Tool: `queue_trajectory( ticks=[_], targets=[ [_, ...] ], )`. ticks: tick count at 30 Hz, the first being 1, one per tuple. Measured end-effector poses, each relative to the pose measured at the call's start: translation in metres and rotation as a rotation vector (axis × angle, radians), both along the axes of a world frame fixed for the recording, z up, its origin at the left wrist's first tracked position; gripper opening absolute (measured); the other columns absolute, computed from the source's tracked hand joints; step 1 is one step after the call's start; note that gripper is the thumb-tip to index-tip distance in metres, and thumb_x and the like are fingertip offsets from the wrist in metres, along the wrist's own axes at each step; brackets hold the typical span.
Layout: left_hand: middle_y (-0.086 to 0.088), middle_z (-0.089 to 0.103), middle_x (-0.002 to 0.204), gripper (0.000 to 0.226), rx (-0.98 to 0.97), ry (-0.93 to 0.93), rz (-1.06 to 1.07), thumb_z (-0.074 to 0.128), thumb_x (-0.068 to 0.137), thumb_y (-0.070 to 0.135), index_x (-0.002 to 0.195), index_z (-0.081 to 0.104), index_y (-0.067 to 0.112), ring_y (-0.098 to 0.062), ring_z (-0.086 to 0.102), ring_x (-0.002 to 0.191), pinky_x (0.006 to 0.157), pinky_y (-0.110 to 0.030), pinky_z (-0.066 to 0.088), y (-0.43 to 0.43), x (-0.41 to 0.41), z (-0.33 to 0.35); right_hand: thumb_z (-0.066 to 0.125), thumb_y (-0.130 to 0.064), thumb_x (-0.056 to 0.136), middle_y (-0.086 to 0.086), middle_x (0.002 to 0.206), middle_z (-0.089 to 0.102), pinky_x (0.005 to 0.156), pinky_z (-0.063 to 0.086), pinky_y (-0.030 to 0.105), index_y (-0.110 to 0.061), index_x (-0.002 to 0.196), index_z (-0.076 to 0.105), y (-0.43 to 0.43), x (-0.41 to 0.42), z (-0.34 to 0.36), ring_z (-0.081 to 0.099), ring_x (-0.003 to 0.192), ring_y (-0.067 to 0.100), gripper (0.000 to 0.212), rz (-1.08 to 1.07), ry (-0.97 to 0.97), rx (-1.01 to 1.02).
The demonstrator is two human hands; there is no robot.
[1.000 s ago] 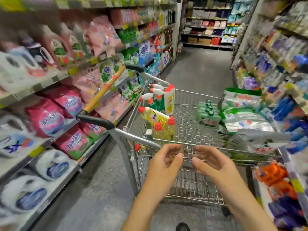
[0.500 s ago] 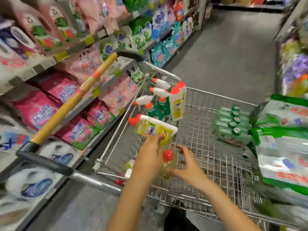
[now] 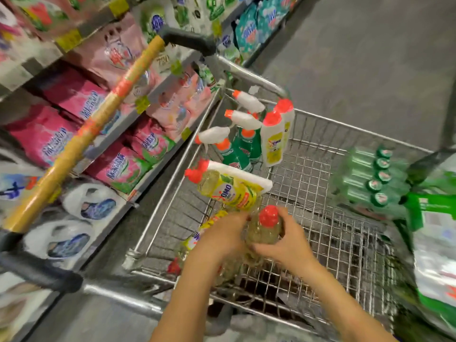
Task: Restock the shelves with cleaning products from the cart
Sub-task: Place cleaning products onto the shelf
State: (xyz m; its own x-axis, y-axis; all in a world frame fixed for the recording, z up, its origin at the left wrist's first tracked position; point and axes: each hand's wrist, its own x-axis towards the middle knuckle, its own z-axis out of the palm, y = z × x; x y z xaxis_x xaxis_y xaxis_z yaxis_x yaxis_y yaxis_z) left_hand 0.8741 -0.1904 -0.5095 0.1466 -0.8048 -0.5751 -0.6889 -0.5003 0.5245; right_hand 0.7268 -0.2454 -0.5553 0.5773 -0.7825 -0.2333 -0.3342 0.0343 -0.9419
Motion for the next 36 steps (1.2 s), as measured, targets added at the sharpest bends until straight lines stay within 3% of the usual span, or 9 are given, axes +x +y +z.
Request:
queue_trajectory(
  ticks=[2,5,7,13,17,23,28,32,36],
  targets=[
    [0.002,0.050,0.136,0.063,-0.053,0.108,-0.008,0.068,0.080,0.009,0.137,0.045,0.024,-0.017,0.049,0.125,0.104,-0.034,0.042,-0.009,-0.002,0.006,0.092,-0.013,0.055,-0.031,0.094,0.064,0.070,0.047,0.005,-0.035,0.099,0.053,-0.012,0.005,0.021,0.062,0.084,-0.010,0.063,-0.083,-0.075,-0.023],
    [0.009,0.059,0.125,0.066,-0.175,0.493,0.159,0.075,0.078,0.007,0.133,0.046,0.030,-0.010,0.058,0.113,0.098,-0.032,0.049,-0.019,-0.007,0.021,0.092,-0.018,0.058,-0.014,0.091,0.071,0.065,0.052,0.015,-0.026,0.102,0.059,-0.032,0.012,0.058,0.068,0.080,0.002,0.056,-0.181,-0.253,0.026],
    [0.005,0.063,0.120,0.064,-0.249,0.614,0.223,0.078,0.079,0.015,0.131,0.044,0.031,-0.012,0.061,0.110,0.094,-0.032,0.052,-0.025,-0.007,0.033,0.090,-0.022,0.054,-0.007,0.090,0.073,0.064,0.053,0.018,-0.022,0.104,0.059,-0.043,0.015,0.081,0.070,0.081,0.008,0.059,-0.224,-0.398,0.064],
    [0.020,0.067,0.109,0.055,-0.386,0.783,0.258,0.071,0.074,0.042,0.124,0.046,0.044,-0.003,0.063,0.105,0.081,-0.019,0.051,-0.038,0.006,0.066,0.081,-0.039,0.048,-0.008,0.085,0.073,0.062,0.055,0.023,-0.018,0.105,0.055,-0.064,0.022,0.122,0.070,0.077,0.009,0.066,-0.305,-0.633,0.194],
    [0.019,0.070,0.108,0.043,-0.382,0.804,0.244,0.067,0.072,0.048,0.113,0.056,0.038,-0.002,0.065,0.103,0.080,-0.016,0.051,-0.044,-0.001,0.080,0.076,-0.049,0.068,0.008,0.101,0.074,0.072,0.059,0.034,-0.013,0.114,0.062,-0.071,0.022,0.134,0.071,0.090,0.020,0.061,-0.288,-0.737,0.350],
    [0.010,0.074,0.098,0.035,-0.589,0.778,0.390,0.072,0.068,0.051,0.099,0.069,0.035,-0.006,0.071,0.089,0.067,-0.014,0.052,-0.046,-0.026,0.079,0.047,-0.077,0.066,0.003,0.112,0.072,0.088,0.055,0.037,-0.022,0.122,0.061,-0.072,0.005,0.137,0.068,0.105,0.018,0.080,-0.129,-0.482,0.360],
    [0.010,0.074,0.099,0.051,-0.707,0.725,0.452,0.074,0.066,0.048,0.109,0.063,0.022,-0.006,0.070,0.090,0.068,-0.014,0.052,-0.047,-0.040,0.079,0.056,-0.061,0.076,-0.001,0.133,0.061,0.104,0.046,0.044,-0.025,0.142,0.043,-0.057,-0.009,0.128,0.059,0.120,0.017,0.077,-0.075,-0.493,0.395],
    [0.004,0.072,0.105,0.049,-0.696,0.710,0.465,0.072,0.074,0.047,0.114,0.055,0.024,-0.002,0.068,0.092,0.072,-0.014,0.052,-0.045,-0.048,0.080,0.043,-0.038,0.091,0.008,0.126,0.065,0.093,0.054,0.036,-0.016,0.138,0.047,-0.045,-0.012,0.137,0.061,0.117,0.022,0.052,-0.107,-0.686,0.492],
    [-0.002,0.046,0.120,0.063,-0.727,0.618,0.499,0.067,0.061,0.066,0.104,0.032,0.036,-0.005,0.057,0.105,0.088,-0.025,0.050,-0.040,-0.055,0.094,0.045,-0.019,0.090,0.014,0.129,0.062,0.099,0.047,0.043,-0.012,0.141,0.041,-0.025,-0.023,0.145,0.059,0.120,0.028,0.052,-0.171,-0.873,0.573]
  ],
)
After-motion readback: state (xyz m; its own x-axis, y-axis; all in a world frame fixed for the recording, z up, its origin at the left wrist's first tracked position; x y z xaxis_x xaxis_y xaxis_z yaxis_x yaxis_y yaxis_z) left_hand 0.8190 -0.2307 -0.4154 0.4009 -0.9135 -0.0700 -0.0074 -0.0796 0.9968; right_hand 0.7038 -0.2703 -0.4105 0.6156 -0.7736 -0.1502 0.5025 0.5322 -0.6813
